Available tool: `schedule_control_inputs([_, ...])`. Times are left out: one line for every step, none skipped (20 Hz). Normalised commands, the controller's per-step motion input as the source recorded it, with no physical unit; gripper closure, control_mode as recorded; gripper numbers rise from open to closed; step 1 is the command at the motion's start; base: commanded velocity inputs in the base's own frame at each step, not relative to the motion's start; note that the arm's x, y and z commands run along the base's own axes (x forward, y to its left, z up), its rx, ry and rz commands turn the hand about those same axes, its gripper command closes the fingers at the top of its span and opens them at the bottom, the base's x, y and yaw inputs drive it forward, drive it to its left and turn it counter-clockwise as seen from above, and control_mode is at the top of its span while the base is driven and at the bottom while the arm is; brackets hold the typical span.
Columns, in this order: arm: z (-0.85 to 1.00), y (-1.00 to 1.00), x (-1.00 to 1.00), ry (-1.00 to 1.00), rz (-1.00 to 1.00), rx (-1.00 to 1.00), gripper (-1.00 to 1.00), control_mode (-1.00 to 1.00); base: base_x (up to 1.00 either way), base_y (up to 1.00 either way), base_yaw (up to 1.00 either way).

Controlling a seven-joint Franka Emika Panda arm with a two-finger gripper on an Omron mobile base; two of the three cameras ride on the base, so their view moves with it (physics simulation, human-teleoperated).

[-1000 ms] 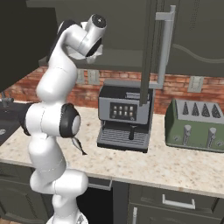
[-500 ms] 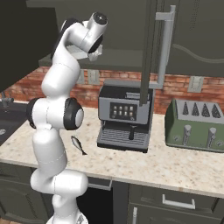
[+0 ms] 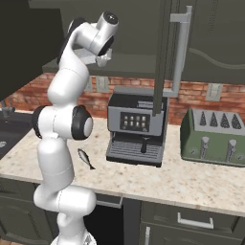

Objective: Retrieve the tupperware from the cabinet, then place the raw meat into the tupperware to avoid contamination.

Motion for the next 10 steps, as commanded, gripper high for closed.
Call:
schedule_control_inputs([-0.28,0.1,0.02,0.05,0.02,0.0,1.0,-1.0,0.0,0.0,0.0])
schedule_control_inputs([-0.28,0.1,0.02,0.05,0.02,0.0,1.0,-1.0,0.0,0.0,0.0])
schedule_control_inputs([-0.28,0.09,0.01,0.04,0.02,0.0,1.0,-1.0,0.0,0.0,0.0])
schedule_control_inputs([-0.28,0.11,0.02,0.04,0.02,0.0,1.0,-1.0,0.0,0.0,0.0])
schedule_control_inputs([-0.28,0.1,0.03,0.04,0.02,0.0,1.0,-1.0,0.0,0.0,0.0])
schedule_control_inputs([-0.29,0.11,0.03,0.04,0.02,0.0,1.0,-1.0,0.0,0.0,0.0])
schedule_control_inputs([-0.3,0.12,0.03,0.04,0.02,0.0,1.0,-1.0,0.0,0.0,0.0])
schedule_control_inputs([-0.31,0.12,0.01,0.04,0.02,0.0,1.0,-1.0,0.0,0.0,0.0])
schedule_control_inputs([-0.31,0.12,0.01,0.04,0.02,0.0,1.0,-1.0,0.0,0.0,0.0])
schedule_control_inputs([-0.31,0.13,0.0,0.03,0.02,0.0,1.0,-1.0,0.0,0.0,0.0])
